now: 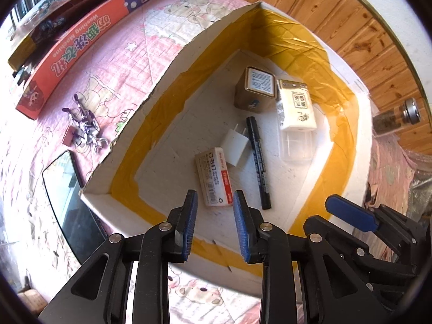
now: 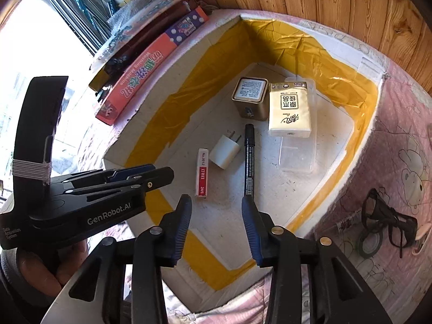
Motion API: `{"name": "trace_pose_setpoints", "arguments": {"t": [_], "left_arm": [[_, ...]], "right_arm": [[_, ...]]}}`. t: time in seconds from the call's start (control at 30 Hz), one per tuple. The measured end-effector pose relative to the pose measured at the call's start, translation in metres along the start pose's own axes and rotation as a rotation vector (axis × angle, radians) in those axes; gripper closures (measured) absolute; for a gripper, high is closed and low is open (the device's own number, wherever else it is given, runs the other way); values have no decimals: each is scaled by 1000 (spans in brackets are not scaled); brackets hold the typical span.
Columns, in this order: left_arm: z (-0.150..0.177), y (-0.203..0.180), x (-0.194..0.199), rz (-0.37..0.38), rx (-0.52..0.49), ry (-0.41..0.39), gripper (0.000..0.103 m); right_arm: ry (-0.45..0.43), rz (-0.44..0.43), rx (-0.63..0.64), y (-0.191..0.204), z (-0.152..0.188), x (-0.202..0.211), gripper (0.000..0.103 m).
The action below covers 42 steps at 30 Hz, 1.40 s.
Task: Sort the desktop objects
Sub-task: 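Lower and release the marker and staple box inside the cardboard box, then withdraw both tools from the box toward the remaining bedspread items, then grasp the black glasses by the frame with the right tool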
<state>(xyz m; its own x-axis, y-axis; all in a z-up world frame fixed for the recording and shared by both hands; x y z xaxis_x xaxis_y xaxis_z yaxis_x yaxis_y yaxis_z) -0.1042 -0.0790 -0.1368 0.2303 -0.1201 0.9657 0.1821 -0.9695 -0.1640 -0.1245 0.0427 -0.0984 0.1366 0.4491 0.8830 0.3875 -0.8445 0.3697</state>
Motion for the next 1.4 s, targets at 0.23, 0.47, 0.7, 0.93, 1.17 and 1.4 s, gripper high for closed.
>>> {"name": "trace_pose_setpoints", "arguments": {"t": [0.23, 0.47, 0.7, 0.93, 1.17, 1.4], "left_arm": [[24, -14, 23, 15, -37, -48, 74], [38, -28, 41, 0, -101, -99, 74], [43, -50, 63, 21, -168, -169, 71], [54, -84, 58, 63, -258, -158, 70], [69, -139, 36, 128, -366, -73, 66], [79, -197, -1, 143, -487, 22, 63]], "right_arm": [[-96, 9, 34, 8, 21, 26, 56], [-208, -13, 40, 9, 43, 53, 55], [-271, -47, 2, 0, 65, 66, 53], [-263, -48, -115, -38, 100, 60, 53], [-274, -17, -302, -102, 130, 63, 53], [-253, 90, -357, -166, 144, 73, 53]]}}
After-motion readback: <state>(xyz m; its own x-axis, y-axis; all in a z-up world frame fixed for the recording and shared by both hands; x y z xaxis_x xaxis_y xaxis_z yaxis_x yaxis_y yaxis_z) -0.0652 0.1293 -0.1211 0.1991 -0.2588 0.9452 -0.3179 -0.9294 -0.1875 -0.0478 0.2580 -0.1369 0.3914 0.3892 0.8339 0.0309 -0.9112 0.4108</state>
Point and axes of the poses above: each gripper's, at about its wrist camera, not at the fingertips, and x roughly against the way its jaws point, y to its left, z to its underside, the point moved 5 cm from there along -x, roughly the way its jaws point, and after that the axes turned 2 degrees about -x, right-handed, at the moved point
